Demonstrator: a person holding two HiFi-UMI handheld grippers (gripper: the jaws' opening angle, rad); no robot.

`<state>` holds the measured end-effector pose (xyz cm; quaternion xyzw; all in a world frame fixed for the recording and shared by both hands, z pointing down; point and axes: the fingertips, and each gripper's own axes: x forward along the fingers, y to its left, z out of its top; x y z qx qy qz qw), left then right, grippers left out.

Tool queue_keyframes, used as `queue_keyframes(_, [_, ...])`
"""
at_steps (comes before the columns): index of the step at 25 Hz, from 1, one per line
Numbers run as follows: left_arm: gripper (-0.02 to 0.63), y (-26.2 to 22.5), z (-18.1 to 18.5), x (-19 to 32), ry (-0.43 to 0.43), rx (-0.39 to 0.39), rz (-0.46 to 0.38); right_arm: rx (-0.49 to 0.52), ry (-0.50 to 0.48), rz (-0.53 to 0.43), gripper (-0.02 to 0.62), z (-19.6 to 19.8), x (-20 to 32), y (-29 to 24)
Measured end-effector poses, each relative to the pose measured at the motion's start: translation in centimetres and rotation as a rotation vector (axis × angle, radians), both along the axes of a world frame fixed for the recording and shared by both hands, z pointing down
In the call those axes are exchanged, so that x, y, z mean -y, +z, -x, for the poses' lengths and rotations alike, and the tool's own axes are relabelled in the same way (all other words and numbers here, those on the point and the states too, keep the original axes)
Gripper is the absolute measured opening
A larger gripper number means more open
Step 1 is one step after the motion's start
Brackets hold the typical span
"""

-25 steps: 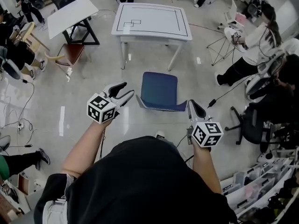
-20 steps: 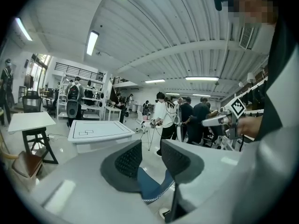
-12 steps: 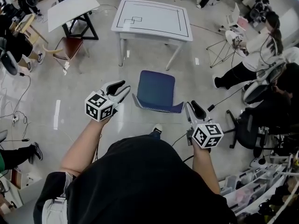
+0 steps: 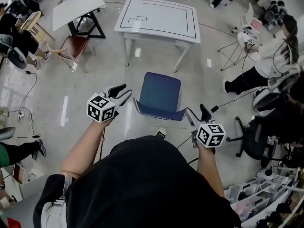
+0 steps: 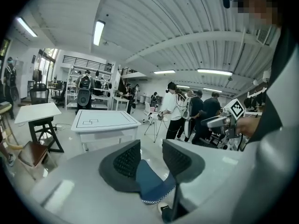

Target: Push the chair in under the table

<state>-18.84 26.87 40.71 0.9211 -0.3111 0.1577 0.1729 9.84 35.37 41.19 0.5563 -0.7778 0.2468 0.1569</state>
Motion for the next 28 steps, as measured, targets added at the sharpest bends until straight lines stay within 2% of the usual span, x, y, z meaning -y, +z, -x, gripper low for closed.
queue_keyframes(6, [0.278, 0.8, -3.3, 2.3, -0.021, 0.027, 0.034, 0.025, -0.059, 0.032, 0.378, -2.9, 3.7, 2.4])
queue_keyframes(16, [0.298, 3.0, -8.8, 4.2, -0.063, 0.078, 0.093, 0.092, -0.161, 0.113, 0.383, -7.3, 7.9, 7.2])
queue_keyframes(24, [0.302, 5.1, -9.5, 3.7, -0.138, 0.114, 0.158, 0.105, -0.283, 0.172, 0.387, -7.5, 10.1, 9.8])
queue_keyframes(28, [0.304, 6.2, -9.6, 3.1, -0.155, 0.143, 0.190, 0.064, -0.349, 0.206, 0.388, -7.4, 10.0, 11.9])
